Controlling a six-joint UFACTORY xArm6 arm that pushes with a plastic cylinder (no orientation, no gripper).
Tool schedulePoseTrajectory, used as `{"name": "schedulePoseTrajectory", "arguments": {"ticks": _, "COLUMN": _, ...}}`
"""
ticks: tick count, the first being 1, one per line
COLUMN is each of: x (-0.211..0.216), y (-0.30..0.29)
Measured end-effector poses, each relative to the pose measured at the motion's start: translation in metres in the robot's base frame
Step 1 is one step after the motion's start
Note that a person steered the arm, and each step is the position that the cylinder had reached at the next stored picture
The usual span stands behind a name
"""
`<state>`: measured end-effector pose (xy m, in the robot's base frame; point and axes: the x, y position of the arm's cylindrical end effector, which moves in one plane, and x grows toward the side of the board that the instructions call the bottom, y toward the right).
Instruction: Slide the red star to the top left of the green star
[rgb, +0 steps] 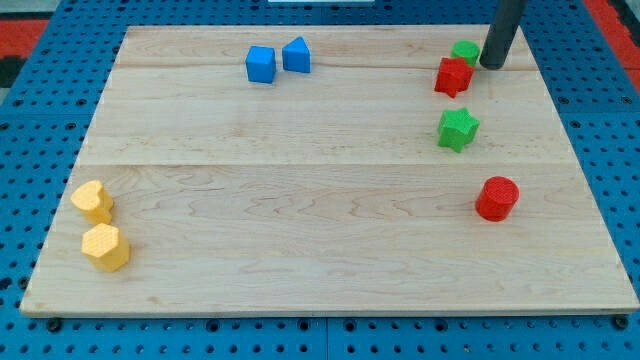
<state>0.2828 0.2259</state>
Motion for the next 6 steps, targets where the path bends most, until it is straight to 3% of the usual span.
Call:
{"name": "schedulePoseTrajectory", "arguments": {"ticks": 1, "x": -0.002, "y": -0.036}}
{"name": "schedulePoseTrajectory", "arguments": {"ticks": 2, "x": -0.015, "y": -0.031}}
{"name": "schedulePoseTrajectory", "arguments": {"ticks": 4, "x": 0.038, "y": -0.05}}
{"name": "schedulePoseTrajectory", "arguments": {"ticks": 5, "x": 0.054, "y": -0.006}}
{"name": "schedulePoseTrajectory", "arguments": {"ticks": 6, "x": 0.125, "y": 0.094}}
